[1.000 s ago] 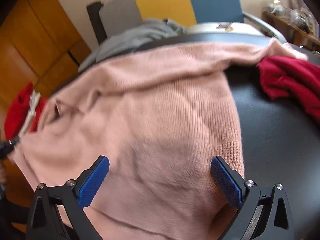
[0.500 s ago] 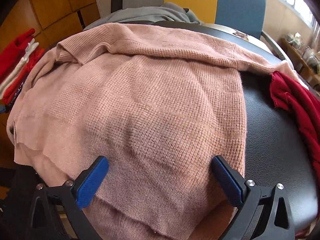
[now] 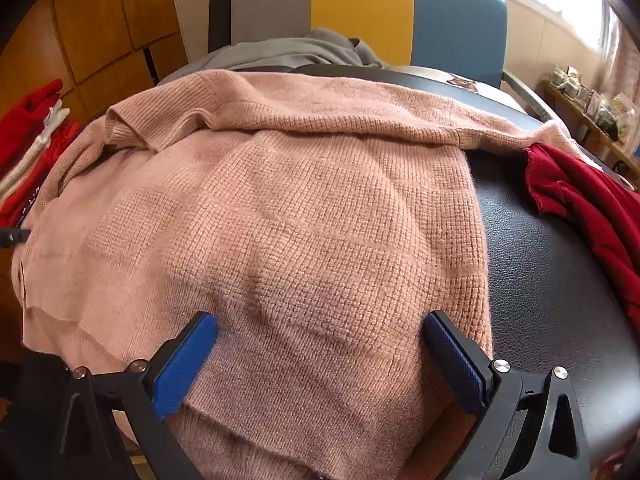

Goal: Fold clothes

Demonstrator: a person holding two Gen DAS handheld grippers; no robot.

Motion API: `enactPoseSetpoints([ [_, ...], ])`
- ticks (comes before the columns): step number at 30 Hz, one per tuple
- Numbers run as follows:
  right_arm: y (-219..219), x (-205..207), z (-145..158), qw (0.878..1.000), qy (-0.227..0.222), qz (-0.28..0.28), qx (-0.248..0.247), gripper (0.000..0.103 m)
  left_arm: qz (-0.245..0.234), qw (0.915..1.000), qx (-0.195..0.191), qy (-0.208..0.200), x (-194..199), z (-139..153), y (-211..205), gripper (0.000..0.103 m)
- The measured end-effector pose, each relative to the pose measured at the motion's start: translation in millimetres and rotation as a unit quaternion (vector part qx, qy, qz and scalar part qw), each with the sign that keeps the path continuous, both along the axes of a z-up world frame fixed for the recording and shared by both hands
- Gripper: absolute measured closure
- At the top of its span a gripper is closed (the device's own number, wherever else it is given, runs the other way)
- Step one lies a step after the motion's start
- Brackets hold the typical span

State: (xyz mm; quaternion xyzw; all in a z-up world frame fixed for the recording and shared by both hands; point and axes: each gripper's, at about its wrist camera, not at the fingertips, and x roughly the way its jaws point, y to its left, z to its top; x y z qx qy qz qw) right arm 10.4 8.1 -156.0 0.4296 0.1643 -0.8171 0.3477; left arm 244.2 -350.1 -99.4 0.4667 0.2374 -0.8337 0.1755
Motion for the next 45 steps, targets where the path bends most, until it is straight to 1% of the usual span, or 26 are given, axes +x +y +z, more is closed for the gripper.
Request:
enactPoseSetpoints([
  [2,0.3,0.0,-0.7,1.000,0.004,0.000,-0.004,0.000,0.022,0.9982,0.020,0.052,1.7,26.9,-20.6,0.092],
  [4,0.7,0.3,-1.2,1.000,0.006,0.000,-0.007,0.000,0.045,0.9939,0.022,0.098,-0.5,56.8,-41.2,0.092],
  [6,1.4,0.6,-1.9,1.000,0.008,-0.001,-0.009,0.000,0.069,0.9871,0.021,0.143,-3.1,87.8,-62.5,0.092],
  [9,1.2,3.2,-2.2,1.000,0.009,-0.005,-0.011,0.000,0.112,0.9765,-0.020,0.183,-19.2,132.5,-91.8,0.092],
  [10,1.3,4.3,-2.0,1.000,0.010,-0.007,-0.011,0.000,0.131,0.9726,-0.030,0.190,-26.4,143.3,-101.7,0.091],
  [12,1.5,6.0,-1.9,1.000,0.011,-0.009,-0.012,0.000,0.180,0.9646,-0.039,0.189,-45.1,156.4,-124.0,0.087],
  [14,1.5,7.4,-2.0,1.000,0.013,-0.011,-0.014,0.000,0.229,0.9560,-0.054,0.175,-57.1,163.6,-140.5,0.082],
  [15,1.7,8.3,-1.8,1.000,0.013,-0.011,-0.015,0.000,0.252,0.9512,-0.058,0.168,-61.0,166.2,-147.1,0.081],
  [16,1.9,9.0,-1.8,1.000,0.014,-0.012,-0.017,0.000,0.259,0.9493,-0.061,0.167,-64.9,168.5,-148.3,0.080],
  [17,2.1,9.7,-1.7,1.000,0.015,-0.012,-0.018,0.000,0.248,0.9512,-0.062,0.172,-69.0,170.6,-143.1,0.077],
  [20,3.1,11.4,-2.2,0.999,0.021,-0.015,-0.027,0.000,0.215,0.9560,-0.064,0.189,-81.1,176.8,-127.5,0.076],
  [21,3.5,11.5,-2.5,0.999,0.023,-0.017,-0.030,0.000,0.185,0.9618,-0.052,0.195,-87.6,175.1,-117.7,0.073],
  [22,2.9,9.8,-3.2,0.999,0.023,-0.016,-0.030,0.000,0.138,0.9709,-0.027,0.194,-97.2,166.5,-102.3,0.073],
  [23,2.8,10.0,-2.9,0.999,0.023,-0.015,-0.030,0.000,0.096,0.9778,-0.003,0.186,-107.0,154.8,-86.8,0.072],
  [24,2.4,9.7,-1.3,0.999,0.022,-0.014,-0.029,0.000,0.059,0.9823,0.021,0.177,-115.8,140.4,-70.7,0.072],
  [26,1.7,9.0,2.0,0.999,0.019,-0.012,-0.029,0.000,-0.004,0.9851,0.072,0.156,-130.5,105.4,-36.7,0.072],
  [27,1.6,8.4,7.8,0.999,0.025,-0.013,-0.036,0.004,-0.030,0.9843,0.098,0.143,-137.3,84.9,-19.8,0.071],
  [28,1.3,7.9,13.6,0.998,0.031,-0.014,-0.044,0.010,-0.045,0.9826,0.123,0.132,-139.8,65.3,-5.2,0.071],
  [30,-5.0,9.5,30.5,0.996,0.066,-0.002,-0.056,0.012,-0.050,0.9762,0.174,0.120,-136.8,31.0,13.2,0.071],
  [32,-23.0,12.3,45.9,0.992,0.103,0.034,-0.063,0.015,-0.027,0.9654,0.231,0.118,-137.3,-3.1,16.6,0.070],
  [34,-47.1,12.6,56.4,0.987,0.134,0.070,-0.063,0.022,0.000,0.9524,0.276,0.129,-137.8,-24.5,9.3,0.069],
  [35,-61.9,11.6,59.3,0.984,0.146,0.089,-0.059,0.023,0.009,0.9474,0.290,0.136,-137.6,-30.9,6.2,0.067],
  [38,-101.2,7.2,56.2,0.976,0.166,0.130,-0.045,0.033,0.020,0.9405,0.297,0.163,-135.5,-34.6,-1.5,0.063],
  [42,-149.1,-3.8,36.8,0.968,0.186,0.169,-0.001,0.036,0.034,0.9319,0.305,0.193,-139.9,-38.7,-12.4,0.057],
  [44,-165.3,-11.0,25.0,0.964,0.199,0.175,0.033,0.037,0.041,0.9246,0.323,0.198,-144.1,-44.8,-18.6,0.054],
  [45,-166.1,-14.4,24.2,0.965,0.195,0.174,0.035,0.039,0.046,0.9190,0.337,0.200,-147.6,-50.3,-22.6,0.052],
])
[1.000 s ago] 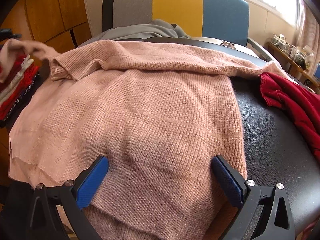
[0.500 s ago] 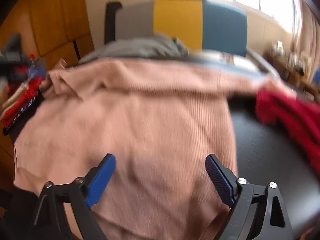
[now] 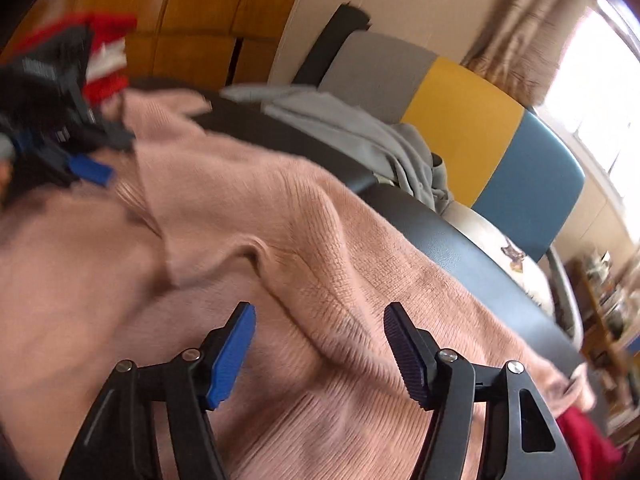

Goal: Fold clothes

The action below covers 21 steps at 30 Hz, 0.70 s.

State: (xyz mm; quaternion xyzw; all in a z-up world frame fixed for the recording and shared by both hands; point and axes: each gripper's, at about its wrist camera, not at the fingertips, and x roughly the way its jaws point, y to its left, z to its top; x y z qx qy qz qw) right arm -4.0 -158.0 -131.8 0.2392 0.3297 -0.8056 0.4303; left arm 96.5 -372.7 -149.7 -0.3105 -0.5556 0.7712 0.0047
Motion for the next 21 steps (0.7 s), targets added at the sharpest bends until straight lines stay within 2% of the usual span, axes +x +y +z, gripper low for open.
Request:
enactPoseSetpoints([
  [2,-1.6,-6.8,-1.6,1.000,-0.008,-0.004,0.005,0.049,0.009,0.9996,0.028,0.002,-5.2,-7.6,-5.6,0.050],
  [3,-2.3,-10.2,-2.4,1.000,-0.012,-0.007,0.008,0.067,0.015,0.9991,0.039,0.001,-8.7,-11.2,-6.7,0.050],
  [4,-3.1,-13.6,-3.2,1.000,-0.016,-0.009,0.010,0.079,0.020,0.9988,0.046,-0.003,-13.5,-15.2,-6.3,0.050],
  [7,-5.5,-23.8,-5.6,0.999,-0.027,-0.015,0.018,0.088,0.031,0.9981,0.052,-0.010,-27.9,-22.3,-2.3,0.052],
  [10,-5.3,-28.7,-3.9,0.999,-0.035,-0.017,0.017,0.089,0.036,0.9990,0.022,-0.011,-36.2,-17.8,3.3,0.067],
  [11,-5.2,-28.9,-3.7,0.999,-0.035,-0.016,0.017,0.089,0.039,0.9989,0.019,-0.015,-38.6,-18.2,4.3,0.080],
  [14,-4.9,-29.6,-3.4,0.999,-0.035,-0.013,0.017,0.089,0.054,0.9976,0.037,-0.022,-32.4,-23.5,1.2,0.084],
  [16,-4.7,-30.0,-3.2,0.999,-0.036,-0.011,0.017,0.089,0.063,0.9970,0.044,-0.013,-26.0,-24.1,3.0,0.084],
  [19,-4.5,-30.7,-2.9,0.999,-0.036,-0.009,0.018,0.089,0.070,0.9961,0.052,0.003,-18.8,-23.2,8.1,0.074],
  [21,-4.3,-31.1,-2.7,0.999,-0.036,-0.007,0.018,0.089,0.073,0.9955,0.060,0.008,-16.0,-23.6,11.2,0.055],
])
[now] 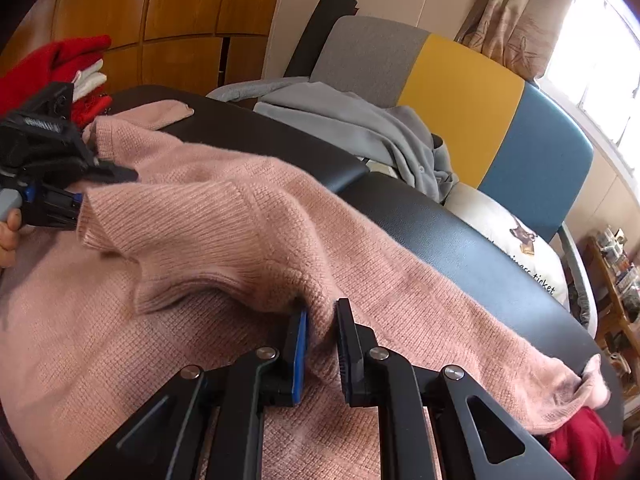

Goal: Fold clothes

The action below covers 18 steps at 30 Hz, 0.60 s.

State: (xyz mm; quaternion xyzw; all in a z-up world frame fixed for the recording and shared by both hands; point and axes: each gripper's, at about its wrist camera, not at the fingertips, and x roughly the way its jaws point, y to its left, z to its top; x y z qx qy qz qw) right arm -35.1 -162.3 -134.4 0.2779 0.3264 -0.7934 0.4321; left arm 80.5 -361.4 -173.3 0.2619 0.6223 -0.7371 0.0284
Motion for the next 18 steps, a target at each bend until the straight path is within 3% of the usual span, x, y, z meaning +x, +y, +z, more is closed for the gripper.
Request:
enactPoseSetpoints([
  [3,0.3,-0.7,0.3,1.000,0.000,0.003,0.000,0.087,0.005,0.9999,0.009,-0.013,0.3,-3.7,1.2,0.053],
  [5,0.4,-1.1,0.5,1.000,-0.001,0.004,0.000,0.079,0.008,0.9997,0.001,-0.024,-4.2,-1.9,1.2,0.053],
  [7,1.2,-1.9,2.1,1.000,-0.004,0.006,-0.002,0.062,0.009,0.9993,-0.008,-0.034,-7.6,0.5,0.6,0.054],
  [8,1.8,-2.4,3.6,1.000,-0.006,0.006,-0.005,0.062,0.009,0.9989,-0.018,-0.043,-7.0,2.8,-1.1,0.059],
  [9,2.5,-3.0,5.0,1.000,-0.009,0.007,-0.007,0.062,0.010,0.9982,-0.032,-0.050,-6.7,5.3,-2.4,0.079],
  [10,3.1,-3.6,6.5,1.000,-0.012,0.007,-0.009,0.070,0.009,0.9975,-0.046,-0.052,-7.6,8.0,-2.7,0.090],
  [12,4.4,-4.7,9.4,1.000,-0.017,0.008,-0.014,0.088,0.005,0.9958,-0.073,-0.055,-9.7,13.7,-2.7,0.093],
  [18,8.2,-8.3,18.2,0.999,-0.033,0.010,-0.028,0.089,-0.006,0.9903,-0.138,-0.013,-11.7,43.1,-9.3,0.094],
])
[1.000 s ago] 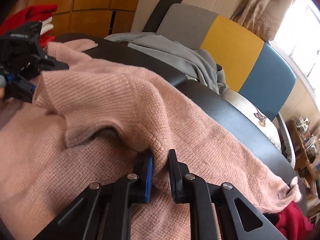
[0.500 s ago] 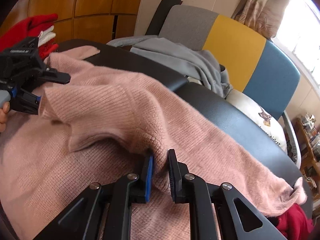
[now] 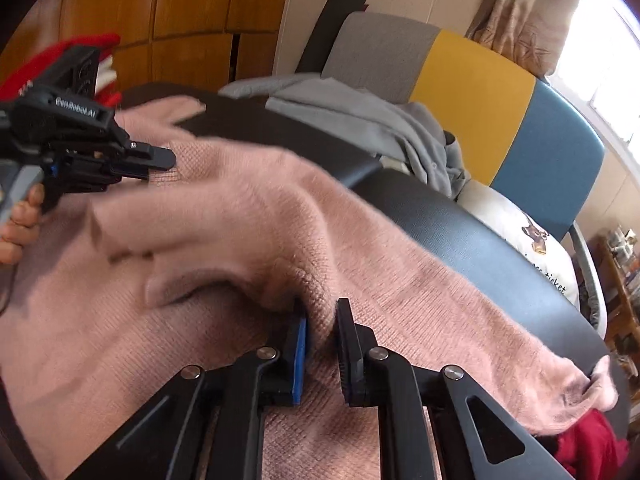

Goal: Fold clothes

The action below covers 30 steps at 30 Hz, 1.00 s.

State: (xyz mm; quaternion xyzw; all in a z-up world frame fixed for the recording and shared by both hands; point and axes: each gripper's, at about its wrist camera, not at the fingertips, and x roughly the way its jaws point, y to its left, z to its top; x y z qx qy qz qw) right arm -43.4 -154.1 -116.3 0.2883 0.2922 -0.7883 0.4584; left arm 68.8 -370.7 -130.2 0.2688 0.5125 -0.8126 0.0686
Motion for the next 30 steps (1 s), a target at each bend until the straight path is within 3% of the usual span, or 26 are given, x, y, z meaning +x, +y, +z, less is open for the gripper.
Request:
enactPoseSetpoints([
  [4,-3.9,-52.0,9.0,0.995,-0.059,-0.060,-0.049,0.089,-0.012,0.9994,-0.024,0.021,-13.6,22.5,-15.5,0.094],
  [7,-6.8,-91.1,15.8,0.986,-0.102,-0.104,-0.085,0.089,-0.008,0.9994,-0.005,0.034,-32.0,35.3,-39.2,0.094],
  [10,-9.7,-130.1,22.6,0.971,-0.145,-0.148,-0.121,0.088,0.008,0.9998,0.008,0.018,-60.9,39.5,-63.6,0.091],
  [11,-10.7,-143.1,24.8,0.965,-0.160,-0.163,-0.133,0.086,0.016,0.9997,0.016,0.008,-70.0,37.9,-71.8,0.081],
  [12,-11.7,-156.1,27.1,0.958,-0.174,-0.177,-0.144,0.083,0.020,0.9995,0.022,-0.007,-78.2,35.4,-80.4,0.078],
  [14,-13.6,-182.1,31.6,0.943,-0.202,-0.206,-0.168,0.083,0.049,0.9978,0.031,-0.031,-78.3,33.2,-93.7,0.077],
  [15,-14.5,-194.8,33.8,0.935,-0.215,-0.219,-0.179,0.080,0.054,0.9976,0.034,-0.026,-73.0,32.8,-96.0,0.077],
  [16,-12.2,-191.7,35.9,0.934,-0.217,-0.214,-0.186,0.075,0.046,0.9981,0.035,-0.020,-68.2,32.0,-95.5,0.076],
  [18,-10.0,-172.6,37.2,0.948,-0.195,-0.188,-0.169,0.073,0.034,0.9990,0.021,-0.021,-51.7,31.7,-83.8,0.076],
  [21,-6.6,-143.8,39.1,0.965,-0.162,-0.147,-0.142,0.072,-0.022,0.9995,-0.023,-0.006,-27.9,35.8,-48.3,0.076],
  [24,-4.4,-105.0,28.4,0.983,-0.125,-0.097,-0.088,0.072,-0.092,0.9938,-0.060,-0.014,-22.0,29.4,-8.2,0.076],
  [27,-18.8,-86.6,12.1,0.985,-0.158,-0.044,-0.057,0.072,-0.125,0.9898,-0.050,-0.045,-36.4,8.3,11.9,0.076],
  [30,-39.8,-79.1,-4.6,0.984,-0.178,-0.015,-0.028,0.071,-0.117,0.9910,-0.021,-0.062,-53.5,-10.9,10.3,0.076],
])
